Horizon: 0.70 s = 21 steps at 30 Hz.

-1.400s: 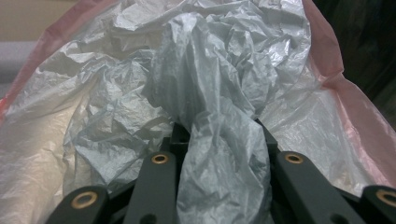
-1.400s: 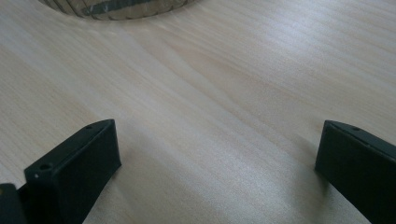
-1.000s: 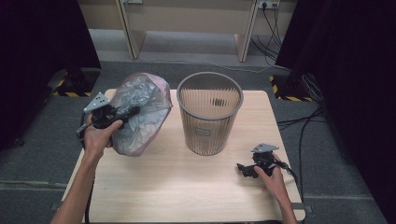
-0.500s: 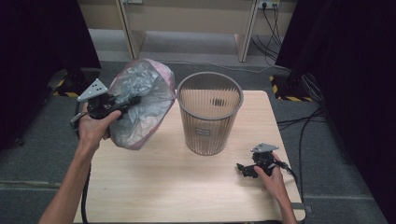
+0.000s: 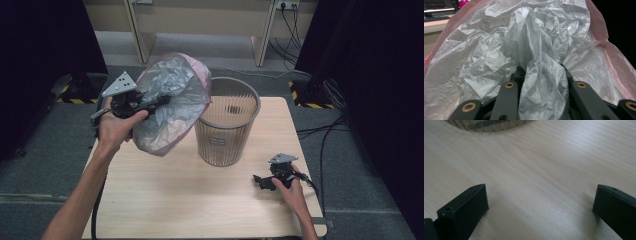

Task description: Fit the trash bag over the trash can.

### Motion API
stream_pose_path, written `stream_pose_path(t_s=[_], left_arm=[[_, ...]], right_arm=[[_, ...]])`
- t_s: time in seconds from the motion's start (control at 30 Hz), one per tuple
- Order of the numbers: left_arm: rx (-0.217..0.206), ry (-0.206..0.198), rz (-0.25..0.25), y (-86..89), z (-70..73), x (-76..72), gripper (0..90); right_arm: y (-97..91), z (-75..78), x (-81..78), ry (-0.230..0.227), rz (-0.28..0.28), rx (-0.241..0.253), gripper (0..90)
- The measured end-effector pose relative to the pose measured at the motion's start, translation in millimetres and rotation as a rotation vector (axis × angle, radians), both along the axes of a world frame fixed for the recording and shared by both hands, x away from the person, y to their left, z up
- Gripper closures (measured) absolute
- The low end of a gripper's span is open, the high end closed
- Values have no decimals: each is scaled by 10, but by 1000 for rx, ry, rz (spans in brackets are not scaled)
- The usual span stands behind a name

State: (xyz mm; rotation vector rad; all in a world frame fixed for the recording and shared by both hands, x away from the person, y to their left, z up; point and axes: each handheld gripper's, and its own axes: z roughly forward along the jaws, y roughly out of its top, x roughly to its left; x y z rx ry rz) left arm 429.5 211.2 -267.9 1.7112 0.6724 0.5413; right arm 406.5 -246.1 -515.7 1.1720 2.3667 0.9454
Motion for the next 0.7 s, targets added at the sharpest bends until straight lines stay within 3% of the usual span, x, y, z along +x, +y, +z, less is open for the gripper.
stream_pose_path(t_s=[0.23,0.43,0.7], left_arm=[[33,-14,-41,-320,127,52,697],[33,-1,-72,-582,131,152,697],[72,9,-95,-884,167,274,696]], right_arm=[[0,0,0,0,0,0,0],[0,-1,1,-1,3,0,0],[1,-1,1,-2,6,0,0]])
